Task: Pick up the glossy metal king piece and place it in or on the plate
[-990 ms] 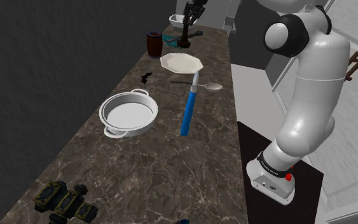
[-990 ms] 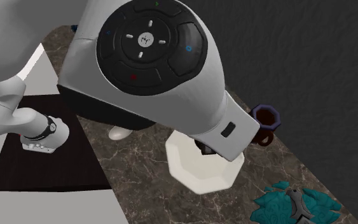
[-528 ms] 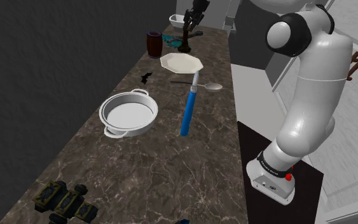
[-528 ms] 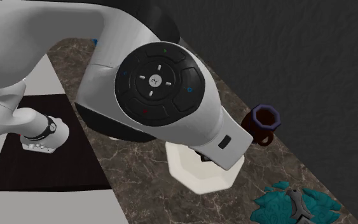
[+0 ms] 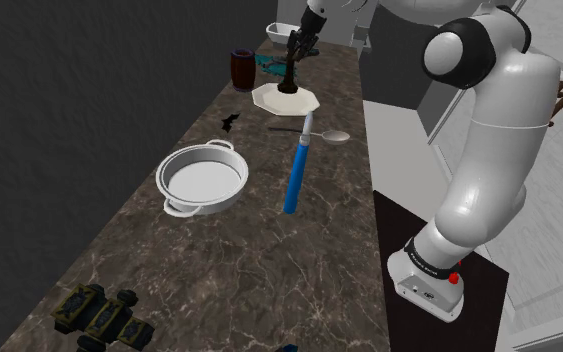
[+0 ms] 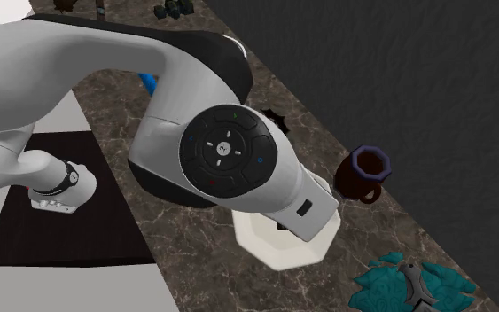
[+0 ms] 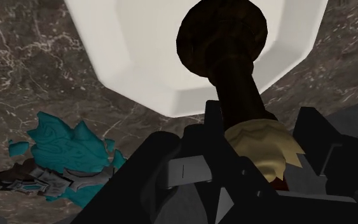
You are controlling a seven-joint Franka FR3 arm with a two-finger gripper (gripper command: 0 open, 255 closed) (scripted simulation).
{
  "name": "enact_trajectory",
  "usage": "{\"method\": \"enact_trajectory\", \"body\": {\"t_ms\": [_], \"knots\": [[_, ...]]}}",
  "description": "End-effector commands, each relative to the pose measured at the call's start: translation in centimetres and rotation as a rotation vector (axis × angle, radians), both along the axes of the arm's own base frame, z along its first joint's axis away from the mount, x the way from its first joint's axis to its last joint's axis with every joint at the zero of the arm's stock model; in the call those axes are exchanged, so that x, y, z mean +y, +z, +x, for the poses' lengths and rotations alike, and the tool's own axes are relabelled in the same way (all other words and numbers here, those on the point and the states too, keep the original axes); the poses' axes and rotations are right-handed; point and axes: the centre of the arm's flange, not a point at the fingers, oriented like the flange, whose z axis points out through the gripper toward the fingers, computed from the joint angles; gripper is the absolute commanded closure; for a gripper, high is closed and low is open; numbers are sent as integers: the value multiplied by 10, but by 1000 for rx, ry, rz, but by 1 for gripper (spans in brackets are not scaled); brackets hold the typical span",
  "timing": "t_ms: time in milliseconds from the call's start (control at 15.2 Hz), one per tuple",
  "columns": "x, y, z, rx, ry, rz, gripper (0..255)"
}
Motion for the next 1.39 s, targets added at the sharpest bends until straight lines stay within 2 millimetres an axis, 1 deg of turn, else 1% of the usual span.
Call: {"method": "enact_trajectory", "body": {"t_ms": [0, 396, 924, 990, 1320], "knots": [[0, -10, 0, -1, 0, 0, 255], [0, -41, 0, -1, 0, 0, 255], [0, -41, 0, -1, 0, 0, 255], [0, -41, 0, -1, 0, 0, 0], [0, -41, 0, -1, 0, 0, 0]]}}
